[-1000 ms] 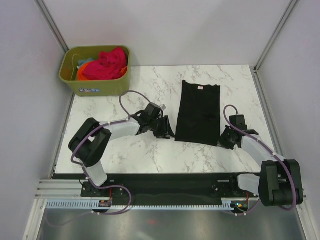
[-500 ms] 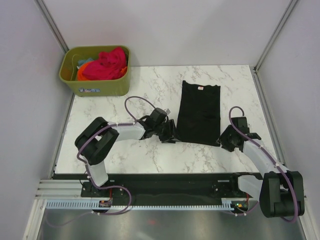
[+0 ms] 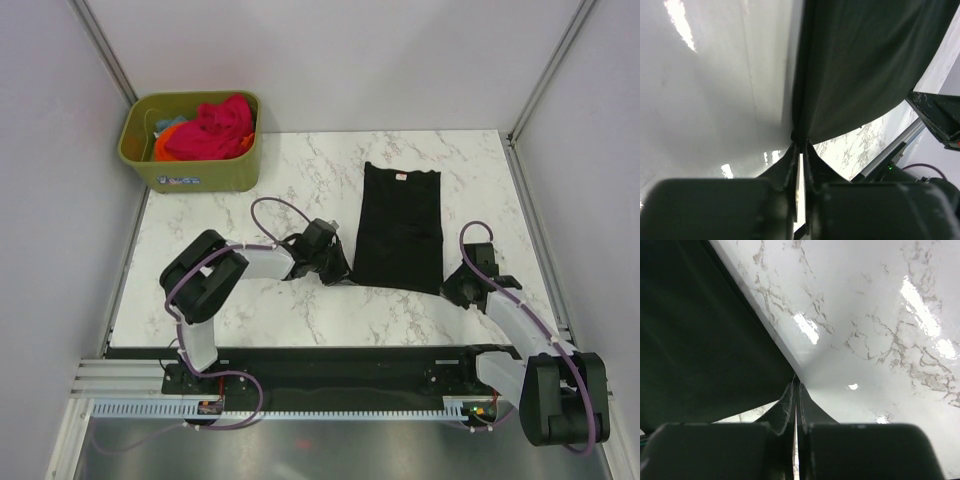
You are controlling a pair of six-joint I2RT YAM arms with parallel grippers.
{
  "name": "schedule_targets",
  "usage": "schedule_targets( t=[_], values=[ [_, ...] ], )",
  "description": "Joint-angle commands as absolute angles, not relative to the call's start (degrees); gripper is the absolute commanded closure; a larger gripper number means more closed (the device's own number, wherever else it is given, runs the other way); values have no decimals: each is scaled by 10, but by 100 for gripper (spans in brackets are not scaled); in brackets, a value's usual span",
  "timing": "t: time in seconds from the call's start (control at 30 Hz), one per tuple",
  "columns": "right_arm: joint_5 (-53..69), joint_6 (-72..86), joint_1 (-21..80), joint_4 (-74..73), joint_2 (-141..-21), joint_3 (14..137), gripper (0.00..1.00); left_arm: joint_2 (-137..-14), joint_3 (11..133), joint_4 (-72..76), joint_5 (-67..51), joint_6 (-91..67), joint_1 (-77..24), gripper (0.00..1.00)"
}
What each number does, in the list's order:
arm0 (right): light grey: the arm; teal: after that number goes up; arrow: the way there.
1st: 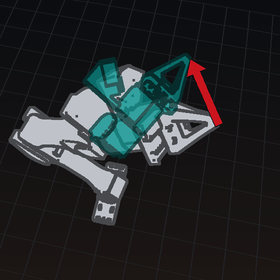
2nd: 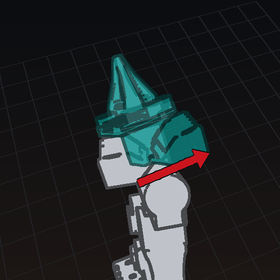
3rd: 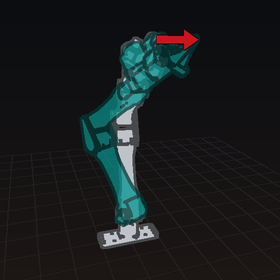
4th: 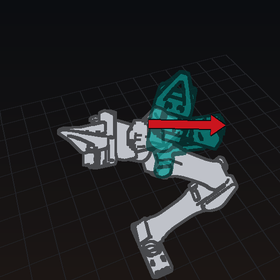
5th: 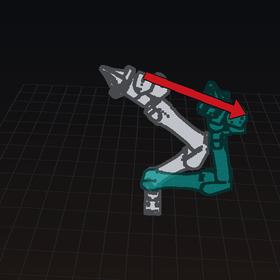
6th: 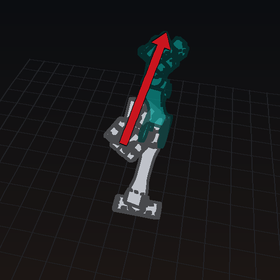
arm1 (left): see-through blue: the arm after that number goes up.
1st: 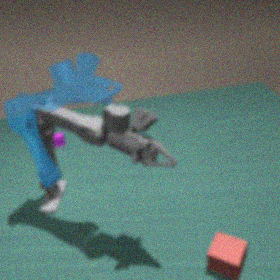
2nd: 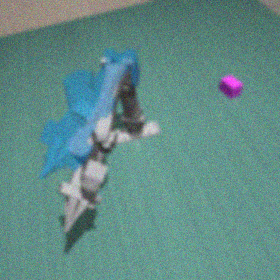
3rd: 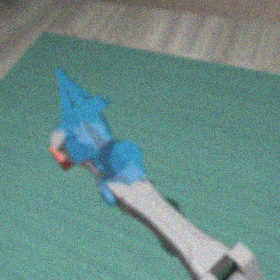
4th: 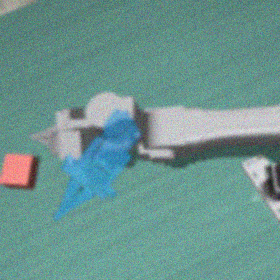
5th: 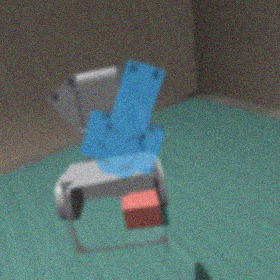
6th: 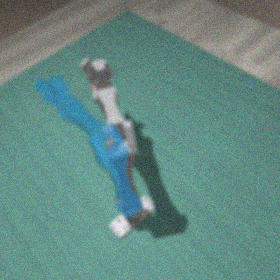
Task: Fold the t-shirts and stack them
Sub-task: Fold the tshirt
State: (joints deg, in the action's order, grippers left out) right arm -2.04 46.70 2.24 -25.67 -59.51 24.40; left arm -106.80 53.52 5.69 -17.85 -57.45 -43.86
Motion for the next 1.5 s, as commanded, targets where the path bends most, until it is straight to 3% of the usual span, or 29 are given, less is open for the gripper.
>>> schedule_targets(
  t=[0.0, 0.57, 0.77, 1.13, 1.47],
  values=[
    [-47, 458, 21, -266, -584, 251, 100, -1076, 542, 55, -156, -583, -441, 97],
    [-12, 432, 22, -477, -418, 400, 100, -846, 539, -134, -1, -572, -546, 98],
    [-1, 426, 21, -423, -400, 413, 100, -859, 581, -149, -3, -554, -539, 98],
    [47, 360, 20, -189, -688, 503, 100, -1024, 765, -157, -96, -483, -416, 98],
    [95, 342, 18, -123, -929, 686, 100, -1211, 1034, -156, -177, -438, -326, 98]
  ],
)
